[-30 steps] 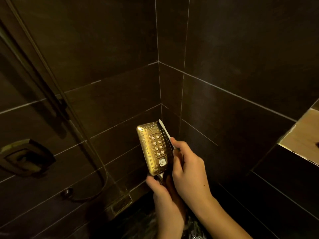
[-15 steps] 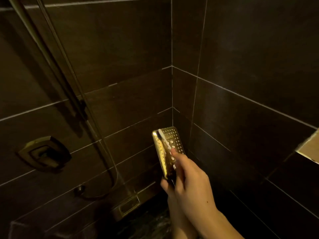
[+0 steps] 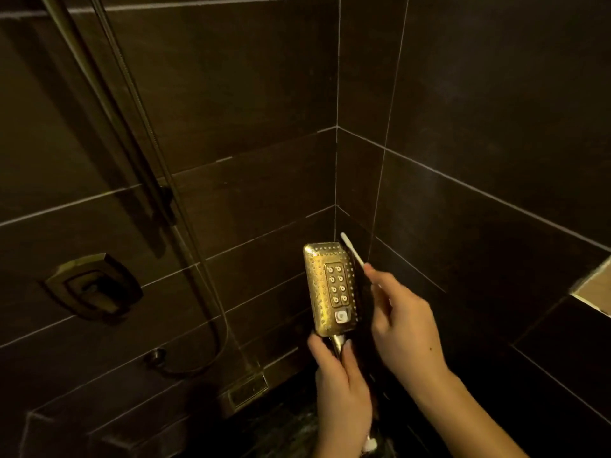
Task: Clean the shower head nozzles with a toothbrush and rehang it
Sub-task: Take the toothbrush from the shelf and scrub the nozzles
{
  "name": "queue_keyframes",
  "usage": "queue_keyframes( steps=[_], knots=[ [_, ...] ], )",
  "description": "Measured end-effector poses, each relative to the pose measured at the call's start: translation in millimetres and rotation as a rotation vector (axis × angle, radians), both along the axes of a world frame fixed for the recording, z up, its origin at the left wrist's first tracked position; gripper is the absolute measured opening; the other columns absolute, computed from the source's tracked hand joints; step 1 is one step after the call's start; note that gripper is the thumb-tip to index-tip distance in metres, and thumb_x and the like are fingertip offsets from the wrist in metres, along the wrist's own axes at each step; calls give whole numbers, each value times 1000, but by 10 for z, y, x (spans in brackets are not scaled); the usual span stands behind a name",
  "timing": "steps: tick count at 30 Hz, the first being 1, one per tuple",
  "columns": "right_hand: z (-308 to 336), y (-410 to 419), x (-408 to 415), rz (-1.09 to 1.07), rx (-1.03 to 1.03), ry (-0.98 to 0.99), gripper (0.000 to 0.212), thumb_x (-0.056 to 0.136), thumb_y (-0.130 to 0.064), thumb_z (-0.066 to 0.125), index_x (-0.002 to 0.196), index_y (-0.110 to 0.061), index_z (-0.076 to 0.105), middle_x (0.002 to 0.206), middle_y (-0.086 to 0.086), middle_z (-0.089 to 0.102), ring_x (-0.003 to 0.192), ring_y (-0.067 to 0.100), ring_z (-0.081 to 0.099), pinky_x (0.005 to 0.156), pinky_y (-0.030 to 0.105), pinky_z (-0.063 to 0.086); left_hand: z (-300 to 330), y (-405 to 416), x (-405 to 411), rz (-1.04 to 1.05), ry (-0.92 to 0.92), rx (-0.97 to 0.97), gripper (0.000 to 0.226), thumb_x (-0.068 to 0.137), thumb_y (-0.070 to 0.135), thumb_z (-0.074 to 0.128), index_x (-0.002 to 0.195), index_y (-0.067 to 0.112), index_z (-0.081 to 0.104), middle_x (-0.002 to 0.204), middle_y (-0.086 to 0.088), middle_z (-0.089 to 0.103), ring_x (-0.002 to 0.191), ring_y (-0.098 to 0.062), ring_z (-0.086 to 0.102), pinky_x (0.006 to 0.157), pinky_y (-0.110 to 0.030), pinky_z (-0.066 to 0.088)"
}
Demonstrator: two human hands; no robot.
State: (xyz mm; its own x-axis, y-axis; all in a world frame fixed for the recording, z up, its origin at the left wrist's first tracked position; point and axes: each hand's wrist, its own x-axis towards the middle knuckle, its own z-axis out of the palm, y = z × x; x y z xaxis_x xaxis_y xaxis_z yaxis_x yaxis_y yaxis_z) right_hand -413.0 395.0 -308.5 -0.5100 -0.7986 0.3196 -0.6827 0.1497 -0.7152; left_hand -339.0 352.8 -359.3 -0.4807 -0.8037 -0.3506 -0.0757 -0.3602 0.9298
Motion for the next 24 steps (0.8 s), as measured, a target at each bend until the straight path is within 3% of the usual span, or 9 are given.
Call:
queue_keyframes(
  steps=[3, 4, 6, 9, 11, 14, 17, 21, 24],
  knots=[
    [52, 23, 119, 255, 53, 99, 57, 91, -12, 57, 140, -39, 48, 122, -18, 59, 106, -1, 58, 84, 23, 54, -8, 206, 411, 104, -24, -190, 45, 99, 55, 43, 142, 41, 35, 116, 18, 63, 97, 11, 63, 87, -15, 51],
    [80, 20, 94, 331, 84, 160, 55, 91, -16, 55, 140, -40, 48, 123, -17, 60, 106, 1, 59, 85, 26, 55, 39, 238, 397, 65, -36, -198, 35, 102, 51, 39, 136, 46, 37, 114, 14, 65, 92, 0, 68, 81, -24, 56],
    [154, -22, -185, 345, 85, 282, 49, 91, -22, 52, 136, -40, 51, 116, -13, 64, 100, 6, 62, 81, 34, 56, 104, 280, 437, -6, -6, -157, 25, 105, 33, 41, 122, 50, 37, 93, 2, 65, 59, -16, 64, 50, -30, 52],
    [330, -30, -743, 221, 11, 367, 48, 91, -17, 53, 134, -37, 55, 101, -10, 66, 87, 6, 64, 70, 36, 57, 127, 213, 626, -24, 82, -138, 31, 104, 27, 44, 105, 58, 42, 80, -6, 59, 45, -20, 50, 40, -29, 43],
    [477, 3, -929, 259, 18, 391, 48, 92, -17, 51, 135, -36, 54, 100, -9, 66, 85, 6, 64, 67, 34, 56, 216, 220, 675, -37, 77, -114, 34, 103, 28, 46, 110, 61, 42, 82, -7, 59, 45, -21, 50, 40, -29, 43],
    [681, -7, -1061, 480, 102, 361, 46, 94, -17, 51, 133, -42, 55, 107, -13, 68, 97, 4, 65, 75, 32, 56, 253, 152, 806, -173, 117, -50, 40, 100, 34, 52, 125, 62, 36, 84, -9, 62, 44, -20, 50, 39, -28, 43],
    [957, -73, -1248, 637, 217, 259, 44, 93, -13, 59, 125, -43, 63, 115, -13, 71, 106, 14, 68, 87, 44, 56, 295, 20, 1035, -378, 134, -5, 54, 86, 54, 66, 129, 63, 34, 84, -10, 61, 45, -19, 49, 41, -29, 43],
    [1354, -152, -1388, 760, 353, 296, 41, 90, -7, 64, 118, -36, 68, 115, -24, 69, 110, -5, 63, 95, 19, 49, 449, -202, 1224, -547, 112, -22, 46, 98, 37, 56, 120, 73, 38, 86, -8, 61, 44, -16, 48, 36, -25, 43],
    [1503, -150, -1449, 825, 482, 311, 40, 88, -7, 66, 112, -38, 69, 109, -31, 69, 104, -9, 63, 90, 11, 48, 519, -327, 1307, -585, 128, 7, 37, 99, 32, 55, 118, 63, 47, 88, -10, 58, 43, -15, 46, 35, -23, 44]
  ],
)
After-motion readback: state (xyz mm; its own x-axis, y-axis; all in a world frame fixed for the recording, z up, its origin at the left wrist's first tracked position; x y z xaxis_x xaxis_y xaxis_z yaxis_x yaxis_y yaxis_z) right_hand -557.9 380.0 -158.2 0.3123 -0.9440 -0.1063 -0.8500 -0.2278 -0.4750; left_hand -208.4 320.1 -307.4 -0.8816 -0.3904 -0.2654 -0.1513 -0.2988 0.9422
